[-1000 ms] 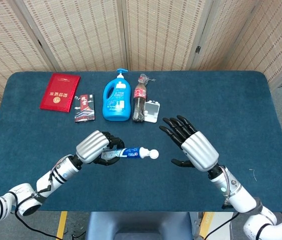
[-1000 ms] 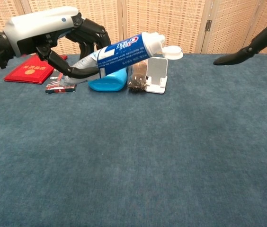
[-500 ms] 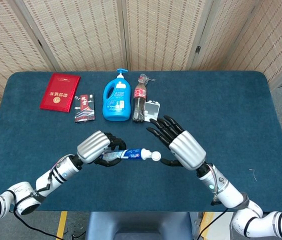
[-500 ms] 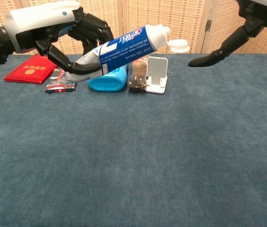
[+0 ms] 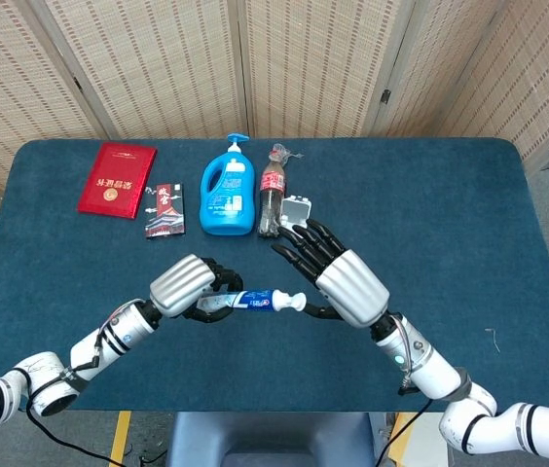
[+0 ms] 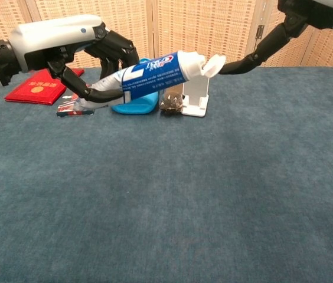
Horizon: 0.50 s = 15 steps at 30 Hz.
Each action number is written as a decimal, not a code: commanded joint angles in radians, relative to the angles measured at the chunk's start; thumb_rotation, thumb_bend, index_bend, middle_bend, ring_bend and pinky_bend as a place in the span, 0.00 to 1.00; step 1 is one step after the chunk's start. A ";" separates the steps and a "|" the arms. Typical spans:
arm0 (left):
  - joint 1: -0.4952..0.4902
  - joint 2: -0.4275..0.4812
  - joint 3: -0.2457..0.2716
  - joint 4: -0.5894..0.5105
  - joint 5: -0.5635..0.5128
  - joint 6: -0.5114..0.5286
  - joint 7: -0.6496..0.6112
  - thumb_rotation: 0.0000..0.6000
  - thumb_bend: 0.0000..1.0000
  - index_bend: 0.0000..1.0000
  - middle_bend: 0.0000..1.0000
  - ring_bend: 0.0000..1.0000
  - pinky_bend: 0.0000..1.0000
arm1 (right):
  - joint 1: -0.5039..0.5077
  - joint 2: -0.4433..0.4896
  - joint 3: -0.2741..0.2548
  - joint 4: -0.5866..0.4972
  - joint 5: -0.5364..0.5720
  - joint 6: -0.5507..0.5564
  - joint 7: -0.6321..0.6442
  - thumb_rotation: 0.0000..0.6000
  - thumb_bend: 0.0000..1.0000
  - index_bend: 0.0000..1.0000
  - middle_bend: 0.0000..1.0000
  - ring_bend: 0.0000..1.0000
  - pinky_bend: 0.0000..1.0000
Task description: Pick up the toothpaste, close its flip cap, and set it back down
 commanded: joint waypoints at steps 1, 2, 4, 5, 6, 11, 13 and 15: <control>0.000 -0.007 0.007 0.007 -0.003 -0.008 0.023 1.00 0.62 0.74 0.84 0.77 0.56 | 0.007 0.000 0.003 -0.003 0.010 -0.005 -0.005 1.00 0.00 0.00 0.00 0.00 0.00; -0.001 -0.008 0.009 0.007 -0.005 -0.013 0.031 1.00 0.62 0.74 0.84 0.77 0.56 | 0.012 -0.002 0.004 -0.002 0.015 -0.009 -0.007 1.00 0.00 0.00 0.00 0.00 0.00; -0.002 -0.010 0.011 0.007 -0.008 -0.019 0.046 1.00 0.62 0.74 0.84 0.77 0.56 | 0.019 -0.007 0.007 -0.002 0.024 -0.017 -0.011 1.00 0.00 0.00 0.00 0.00 0.00; -0.003 -0.012 0.011 0.006 -0.011 -0.022 0.056 1.00 0.62 0.74 0.84 0.77 0.56 | 0.025 -0.012 0.009 -0.001 0.029 -0.021 -0.014 1.00 0.00 0.00 0.00 0.00 0.00; -0.003 -0.015 0.011 0.005 -0.014 -0.023 0.063 1.00 0.62 0.74 0.84 0.77 0.56 | 0.028 -0.016 0.010 -0.001 0.033 -0.022 -0.015 1.00 0.00 0.00 0.00 0.00 0.00; 0.014 -0.029 0.007 0.009 -0.033 -0.002 0.068 1.00 0.62 0.74 0.84 0.77 0.56 | 0.029 -0.020 0.009 -0.014 0.041 -0.009 -0.001 1.00 0.00 0.00 0.00 0.00 0.00; 0.032 -0.038 0.007 0.023 -0.041 0.025 0.050 1.00 0.62 0.74 0.84 0.77 0.56 | 0.016 -0.007 0.000 -0.030 0.038 0.009 0.014 1.00 0.00 0.00 0.00 0.00 0.00; 0.049 -0.047 0.008 0.043 -0.049 0.052 0.019 1.00 0.62 0.74 0.84 0.77 0.57 | 0.003 0.015 -0.017 -0.058 0.042 0.011 0.045 1.00 0.00 0.00 0.00 0.00 0.00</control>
